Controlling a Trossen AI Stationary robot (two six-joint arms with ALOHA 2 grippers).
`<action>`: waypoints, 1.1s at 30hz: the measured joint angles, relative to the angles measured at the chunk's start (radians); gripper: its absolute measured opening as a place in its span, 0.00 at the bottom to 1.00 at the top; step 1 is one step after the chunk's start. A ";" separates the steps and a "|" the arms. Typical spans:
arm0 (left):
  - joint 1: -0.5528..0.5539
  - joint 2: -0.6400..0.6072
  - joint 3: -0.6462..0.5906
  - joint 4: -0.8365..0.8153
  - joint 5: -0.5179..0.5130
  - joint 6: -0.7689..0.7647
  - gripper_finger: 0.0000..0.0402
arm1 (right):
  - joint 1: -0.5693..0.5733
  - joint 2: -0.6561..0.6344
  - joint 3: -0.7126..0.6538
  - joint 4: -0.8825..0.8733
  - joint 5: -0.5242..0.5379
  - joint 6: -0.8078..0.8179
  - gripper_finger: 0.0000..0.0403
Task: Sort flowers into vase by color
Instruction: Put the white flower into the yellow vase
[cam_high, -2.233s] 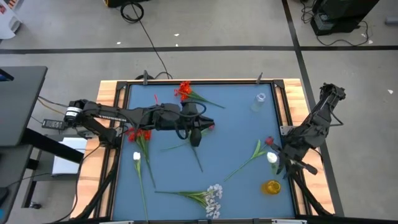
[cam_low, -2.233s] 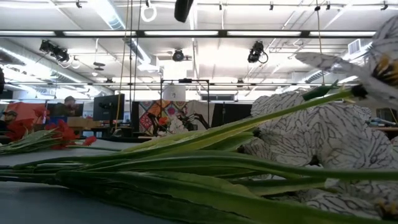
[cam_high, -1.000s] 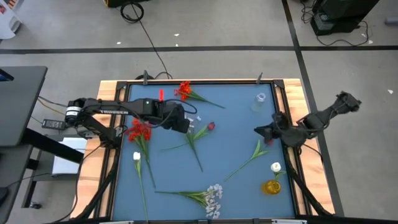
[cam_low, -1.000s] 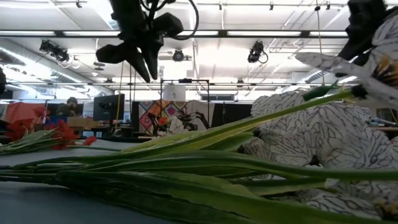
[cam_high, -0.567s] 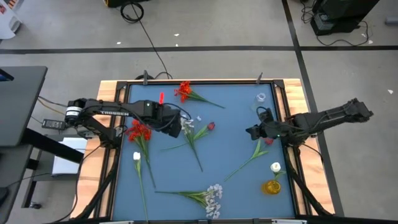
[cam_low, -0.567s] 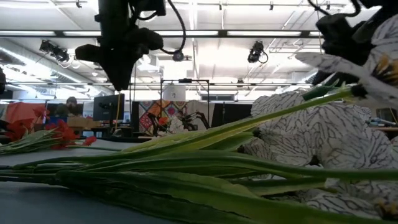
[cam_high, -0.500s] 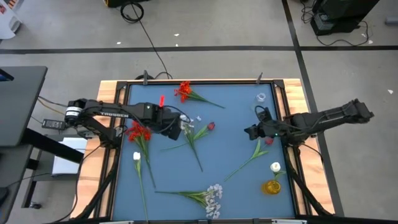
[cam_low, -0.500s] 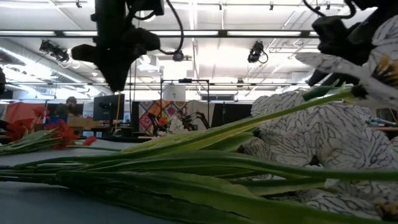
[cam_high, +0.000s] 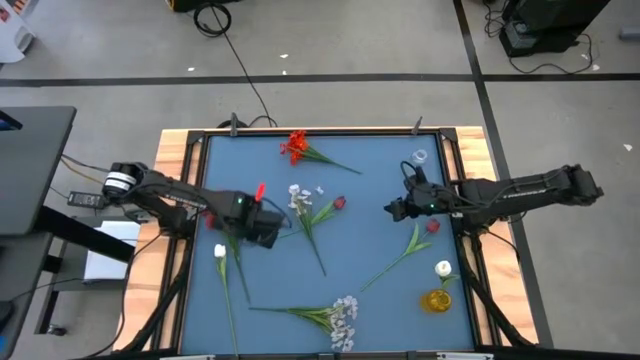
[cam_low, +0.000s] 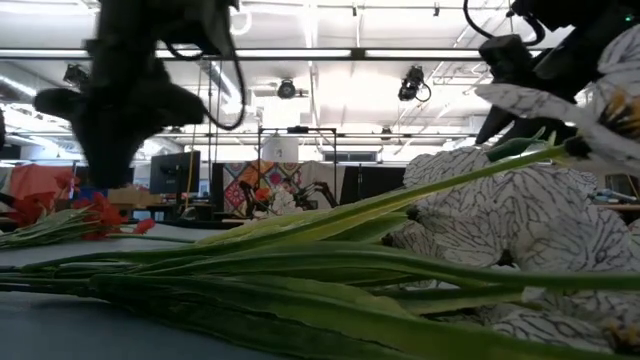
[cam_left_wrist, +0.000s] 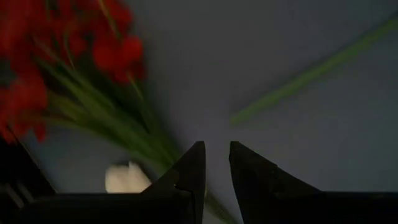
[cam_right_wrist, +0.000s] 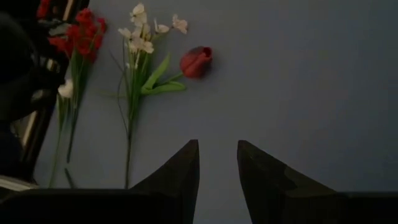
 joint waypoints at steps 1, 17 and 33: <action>-0.031 -0.007 -0.006 0.003 0.002 -0.028 0.20 | -0.008 0.006 0.000 0.009 -0.002 0.002 0.29; -0.570 -0.291 -0.010 -0.270 -0.303 -0.733 0.20 | -0.108 0.125 0.000 0.188 -0.054 0.144 0.30; -0.717 -0.225 -0.270 0.253 -0.222 -0.809 0.20 | -0.048 0.162 0.000 0.223 -0.078 0.390 0.30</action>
